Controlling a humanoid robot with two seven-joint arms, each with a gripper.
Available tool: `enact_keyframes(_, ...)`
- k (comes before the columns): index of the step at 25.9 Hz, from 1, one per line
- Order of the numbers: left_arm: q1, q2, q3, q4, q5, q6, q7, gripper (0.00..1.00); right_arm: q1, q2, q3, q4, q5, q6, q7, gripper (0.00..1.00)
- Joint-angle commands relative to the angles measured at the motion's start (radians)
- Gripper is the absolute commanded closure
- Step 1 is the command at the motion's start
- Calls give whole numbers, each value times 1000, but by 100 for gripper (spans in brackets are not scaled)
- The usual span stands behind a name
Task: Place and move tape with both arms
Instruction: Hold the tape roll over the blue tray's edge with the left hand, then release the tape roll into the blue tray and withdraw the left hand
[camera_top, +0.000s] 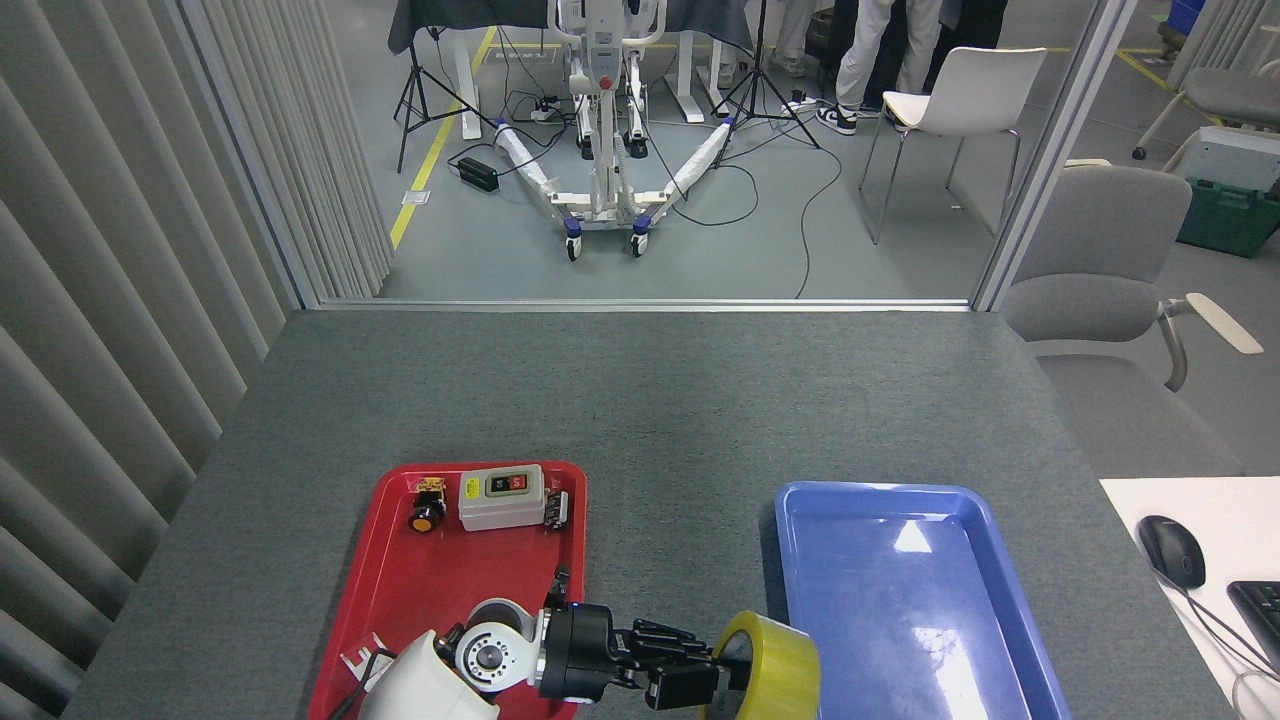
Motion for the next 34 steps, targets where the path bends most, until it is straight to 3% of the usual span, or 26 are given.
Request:
enact_keyframes(1, 17, 0, -1, -12, -1, -64, -4, 100, 0, -2, 0, 0, 0, 4, 4, 85)
enact_keyframes(7, 32, -2, -23, -39, -3, -64, -5, 100, 0, -5, -11, 0, -1, 4, 4, 91)
enact_keyframes(8, 32, 0, -23, -50, -3, -64, -5, 95, 0, -5, -15, 0, 0, 4, 4, 93)
enact_keyframes(9, 32, 1, -21, -58, -3, -64, -5, 87, 0, -5, -20, 0, 0, 4, 4, 96)
enact_keyframes(11, 29, 3, -10, -59, 0, -64, -4, 47, 1, -3, -48, 0, 0, 4, 4, 100)
enact_keyframes(14, 23, 6, 46, -67, 3, -64, -2, 0, 4, -3, -89, 0, -1, 4, 4, 100)
enact_keyframes(21, 54, 49, 100, -127, -6, -64, -4, 0, 21, 0, -177, 0, -3, 4, 9, 100)
enact_keyframes(25, 78, 72, 315, -128, -7, -64, -2, 0, 21, -2, -187, 0, -3, 4, 10, 100)
enact_keyframes(29, 138, 80, 608, -140, -40, 34, 39, 0, 20, -6, -221, 0, -4, 4, 12, 100)
enact_keyframes(32, 216, 109, 803, -237, -113, 37, 91, 0, 17, -9, -247, 2, -8, 4, 29, 100)
enact_keyframes(34, 313, 129, 853, -335, -149, 37, 162, 0, 7, -14, -265, 2, -11, 4, 56, 100)
